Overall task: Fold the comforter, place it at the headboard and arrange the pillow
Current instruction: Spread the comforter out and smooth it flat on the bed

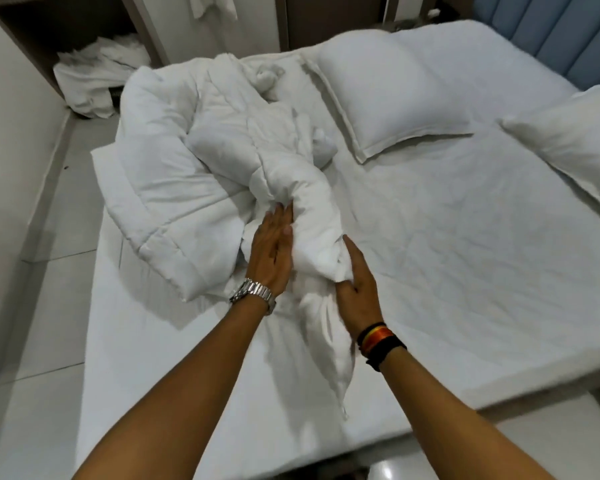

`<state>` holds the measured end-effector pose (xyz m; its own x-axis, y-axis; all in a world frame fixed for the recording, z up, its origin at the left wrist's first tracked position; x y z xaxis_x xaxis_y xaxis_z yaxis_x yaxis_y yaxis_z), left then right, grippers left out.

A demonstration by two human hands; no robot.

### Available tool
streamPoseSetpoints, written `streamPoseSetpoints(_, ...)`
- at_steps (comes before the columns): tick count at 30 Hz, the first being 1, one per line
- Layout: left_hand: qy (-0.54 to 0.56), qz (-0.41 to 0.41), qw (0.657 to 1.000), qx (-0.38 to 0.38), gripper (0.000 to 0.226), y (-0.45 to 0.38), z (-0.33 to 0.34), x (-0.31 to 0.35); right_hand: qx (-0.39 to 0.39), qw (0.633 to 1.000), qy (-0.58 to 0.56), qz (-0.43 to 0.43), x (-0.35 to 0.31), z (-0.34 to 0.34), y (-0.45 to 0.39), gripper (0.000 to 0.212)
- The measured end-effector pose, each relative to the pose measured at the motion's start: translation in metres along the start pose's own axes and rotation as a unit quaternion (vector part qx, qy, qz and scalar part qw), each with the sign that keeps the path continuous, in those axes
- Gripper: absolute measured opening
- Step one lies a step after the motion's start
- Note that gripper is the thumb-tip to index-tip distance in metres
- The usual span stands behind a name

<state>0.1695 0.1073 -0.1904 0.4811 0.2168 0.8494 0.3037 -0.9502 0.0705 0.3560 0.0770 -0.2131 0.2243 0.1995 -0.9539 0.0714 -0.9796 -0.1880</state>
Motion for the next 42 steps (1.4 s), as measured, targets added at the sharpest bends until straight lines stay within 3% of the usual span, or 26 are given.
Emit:
streamPoseSetpoints(4, 0.029, 0.005, 1.000, 0.011, 0.069, 0.055, -0.005, 0.045, 0.039, 0.990, -0.124, 0.060, -0.029, -0.041, 0.039, 0.030)
streamPoseSetpoints(6, 0.019, 0.028, 0.999, 0.011, 0.062, 0.087, -0.002, 0.068, 0.059, 0.989, -0.123, 0.061, -0.036, -0.071, 0.056, 0.022)
streamPoseSetpoints(7, 0.013, 0.048, 0.999, 0.004, 0.057, 0.104, 0.005, 0.079, -0.021, 0.991, -0.108, 0.071, -0.041, -0.073, 0.067, 0.035)
streamPoseSetpoints(8, -0.002, 0.074, 0.997, -0.001, 0.053, 0.118, 0.014, 0.090, -0.045, 0.996, -0.057, 0.060, -0.034, -0.089, 0.074, 0.049)
streamPoseSetpoints(10, -0.046, 0.113, 0.992, -0.012, 0.047, 0.148, 0.046, 0.102, -0.058, 0.978, -0.040, 0.194, 0.011, -0.127, 0.100, 0.054)
streamPoseSetpoints(12, -0.107, 0.084, 0.988, -0.076, 0.047, 0.171, 0.098, 0.088, -0.103, 0.974, 0.066, 0.189, 0.051, -0.173, 0.120, 0.065)
streamPoseSetpoints(13, -0.165, 0.057, 0.977, -0.126, 0.051, 0.182, 0.129, 0.070, -0.131, 0.959, 0.074, 0.240, 0.071, -0.191, 0.134, 0.069)
streamPoseSetpoints(15, -0.287, 0.005, 0.936, -0.205, 0.061, 0.216, 0.177, 0.019, -0.092, 0.943, 0.061, 0.314, 0.094, -0.232, 0.168, 0.053)
streamPoseSetpoints(17, -0.337, -0.034, 0.922, -0.189, 0.068, 0.243, 0.182, -0.027, -0.054, 0.938, 0.112, 0.323, 0.114, -0.261, 0.181, 0.045)
streamPoseSetpoints(18, -0.354, -0.042, 0.924, -0.139, 0.070, 0.256, 0.167, -0.043, -0.061, 0.939, 0.142, 0.307, 0.119, -0.262, 0.181, 0.047)
streamPoseSetpoints(20, -0.361, -0.061, 0.931, -0.010, 0.076, 0.294, 0.115, -0.066, -0.050, 0.941, 0.179, 0.282, 0.136, -0.257, 0.185, 0.061)
streamPoseSetpoints(22, -0.302, -0.088, 0.939, 0.142, 0.091, 0.344, 0.046, -0.091, 0.000, 0.945, 0.230, 0.233, 0.121, -0.237, 0.189, 0.071)
streamPoseSetpoints(25, -0.210, -0.221, 0.922, 0.238, 0.130, 0.394, -0.032, -0.161, 0.058, 0.939, 0.318, 0.120, 0.057, -0.187, 0.207, 0.092)
streamPoseSetpoints(28, -0.183, -0.293, 0.918, 0.195, 0.154, 0.375, -0.055, -0.220, -0.057, 0.917, 0.385, -0.080, 0.027, -0.107, 0.217, 0.090)
streamPoseSetpoints(30, -0.073, -0.329, 0.928, 0.155, 0.142, 0.341, -0.054, -0.227, -0.137, 0.896, 0.394, -0.152, 0.031, -0.054, 0.219, 0.085)
streamPoseSetpoints(31, -0.131, -0.310, 0.933, 0.129, 0.116, 0.315, -0.043, -0.222, -0.179, 0.885, 0.398, -0.164, 0.037, -0.028, 0.216, 0.086)
streamPoseSetpoints(32, -0.146, -0.255, 0.949, 0.118, 0.084, 0.287, -0.041, -0.207, -0.217, 0.873, 0.404, -0.168, 0.043, -0.005, 0.213, 0.089)
streamPoseSetpoints(33, -0.181, -0.174, 0.960, 0.127, 0.067, 0.266, -0.044, -0.182, -0.250, 0.865, 0.402, -0.163, 0.051, 0.014, 0.209, 0.090)
streamPoseSetpoints(34, -0.180, -0.101, 0.969, 0.132, 0.068, 0.252, -0.046, -0.157, -0.278, 0.864, 0.393, -0.147, 0.060, 0.030, 0.203, 0.090)
streamPoseSetpoints(36, -0.176, 0.021, 0.982, 0.072, 0.078, 0.229, -0.029, -0.146, -0.309, 0.869, 0.370, -0.110, 0.075, 0.056, 0.189, 0.085)
streamPoseSetpoints(38, -0.174, 0.030, 0.983, 0.052, 0.078, 0.208, -0.028, -0.152, -0.312, 0.876, 0.357, -0.084, 0.079, 0.069, 0.175, 0.082)
streamPoseSetpoints(40, -0.145, -0.036, 0.988, 0.036, 0.076, 0.199, -0.039, -0.153, -0.304, 0.881, 0.356, -0.076, 0.074, 0.074, 0.167, 0.080)
streamPoseSetpoints(42, -0.114, -0.091, 0.986, 0.075, 0.070, 0.211, -0.063, -0.143, -0.296, 0.885, 0.350, -0.085, 0.062, 0.076, 0.164, 0.079)
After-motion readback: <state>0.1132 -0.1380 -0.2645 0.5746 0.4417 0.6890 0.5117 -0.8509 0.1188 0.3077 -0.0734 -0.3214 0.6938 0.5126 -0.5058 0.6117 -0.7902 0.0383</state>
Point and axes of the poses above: each hand's wrist, its own y-axis away from the middle knuckle, its own z-axis out of the palm, x = y × z, the point moved 9 cm from there along -y, towards the middle knuckle, and after that the axes turned 13 degrees about -z, right-handed, at the moved point
